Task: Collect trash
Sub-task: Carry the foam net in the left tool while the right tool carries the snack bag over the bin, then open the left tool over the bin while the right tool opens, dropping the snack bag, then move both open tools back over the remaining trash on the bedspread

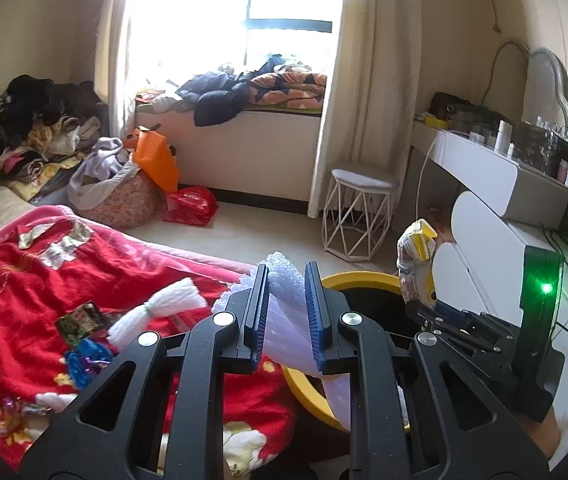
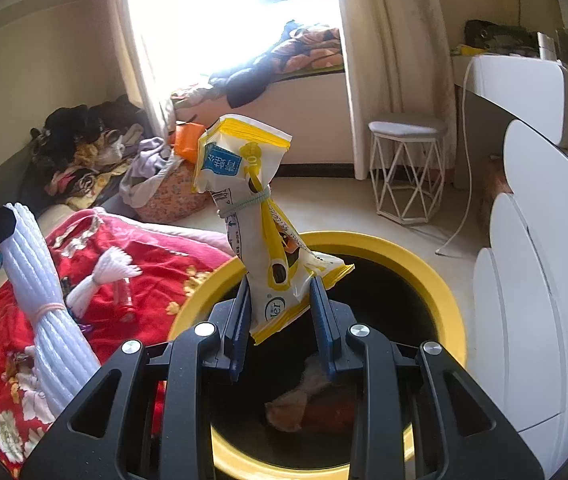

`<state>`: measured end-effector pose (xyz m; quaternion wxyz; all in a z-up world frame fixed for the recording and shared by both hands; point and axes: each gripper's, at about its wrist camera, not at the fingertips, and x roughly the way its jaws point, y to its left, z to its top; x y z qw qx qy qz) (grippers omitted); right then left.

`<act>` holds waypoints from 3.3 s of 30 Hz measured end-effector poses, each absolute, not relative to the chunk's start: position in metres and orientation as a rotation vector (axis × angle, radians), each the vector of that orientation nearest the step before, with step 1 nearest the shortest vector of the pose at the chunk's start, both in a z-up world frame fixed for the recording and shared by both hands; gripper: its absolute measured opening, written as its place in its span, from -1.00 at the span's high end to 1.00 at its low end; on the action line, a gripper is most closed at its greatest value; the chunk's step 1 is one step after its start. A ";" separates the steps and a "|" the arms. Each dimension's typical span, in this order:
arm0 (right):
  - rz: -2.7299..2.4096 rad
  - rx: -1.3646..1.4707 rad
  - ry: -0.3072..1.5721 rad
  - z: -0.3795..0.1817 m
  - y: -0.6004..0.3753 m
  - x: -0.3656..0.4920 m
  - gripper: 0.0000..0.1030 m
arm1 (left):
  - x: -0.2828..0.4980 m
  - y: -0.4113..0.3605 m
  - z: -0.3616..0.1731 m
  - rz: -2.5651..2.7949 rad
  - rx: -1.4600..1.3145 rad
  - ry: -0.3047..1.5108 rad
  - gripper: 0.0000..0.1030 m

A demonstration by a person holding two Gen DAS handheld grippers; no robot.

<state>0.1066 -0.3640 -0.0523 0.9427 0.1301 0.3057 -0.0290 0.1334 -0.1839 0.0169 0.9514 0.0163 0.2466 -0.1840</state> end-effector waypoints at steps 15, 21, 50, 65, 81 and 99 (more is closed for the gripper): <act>-0.113 0.336 0.675 -0.074 -0.396 0.112 0.47 | 0.162 -0.220 -0.017 -0.409 0.056 0.551 0.73; -0.114 0.364 0.698 -0.079 -0.402 0.115 0.47 | 0.174 -0.230 -0.031 -0.417 0.042 0.592 0.73; -0.118 0.361 0.658 -0.068 -0.388 0.110 -0.34 | 0.156 -0.173 -0.023 -0.356 -0.137 0.604 -0.66; -0.028 0.310 0.593 -0.042 -0.352 0.102 -0.40 | 0.139 -0.142 -0.008 -0.299 -0.140 0.556 -0.78; 0.088 0.243 0.549 -0.022 -0.302 0.095 -0.50 | 0.130 -0.092 0.001 -0.195 -0.149 0.528 -0.81; 0.248 0.124 0.571 -0.014 -0.225 0.100 -0.54 | 0.133 -0.015 0.002 -0.068 -0.212 0.524 -0.81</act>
